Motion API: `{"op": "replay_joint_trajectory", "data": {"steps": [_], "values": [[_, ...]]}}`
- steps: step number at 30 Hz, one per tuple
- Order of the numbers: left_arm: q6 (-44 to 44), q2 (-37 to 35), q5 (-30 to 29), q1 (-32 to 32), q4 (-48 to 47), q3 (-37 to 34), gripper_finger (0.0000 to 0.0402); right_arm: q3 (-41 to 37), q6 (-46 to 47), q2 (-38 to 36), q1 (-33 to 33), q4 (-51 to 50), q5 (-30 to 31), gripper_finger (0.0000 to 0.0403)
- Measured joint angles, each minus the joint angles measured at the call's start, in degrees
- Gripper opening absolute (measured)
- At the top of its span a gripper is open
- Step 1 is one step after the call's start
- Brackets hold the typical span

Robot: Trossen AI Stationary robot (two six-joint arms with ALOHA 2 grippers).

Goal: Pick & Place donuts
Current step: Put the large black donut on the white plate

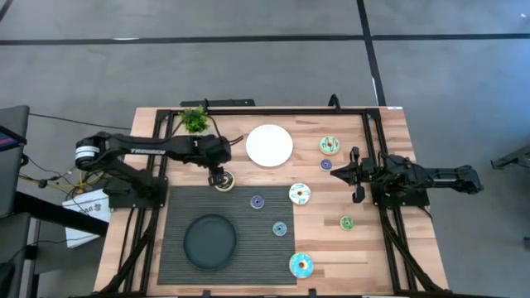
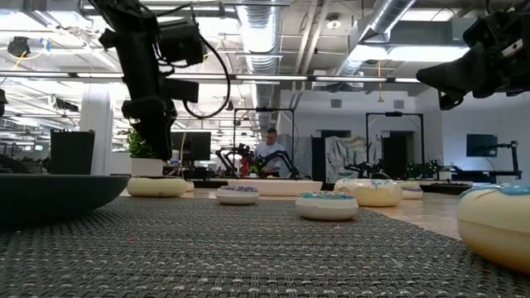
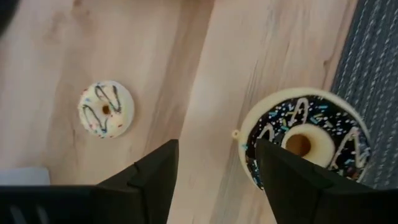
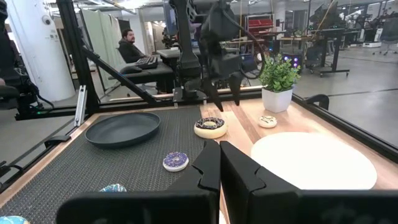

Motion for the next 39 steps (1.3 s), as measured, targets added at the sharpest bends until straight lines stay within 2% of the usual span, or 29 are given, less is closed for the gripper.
{"op": "replay_joint_trajectory", "data": {"steps": [8,17,21,39], "values": [[1.53,4.15,2.45,0.0,0.17,0.0,0.0205,0.0,-0.02,0.0,0.0,0.0,0.0,0.0],[0.97,4.35,3.93,-0.08,0.25,-0.02,0.0205,0.0,-0.02,0.0,-0.02,0.0,0.0,0.0],[-0.22,4.35,6.4,-0.24,0.24,-0.02,0.0205,0.01,0.0,0.0,0.0,0.0,0.0,0.0],[-0.49,4.33,5.57,-2.27,0.3,-0.04,0.0205,0.01,-0.01,-0.02,-0.01,0.0,0.0,0.0]]}}
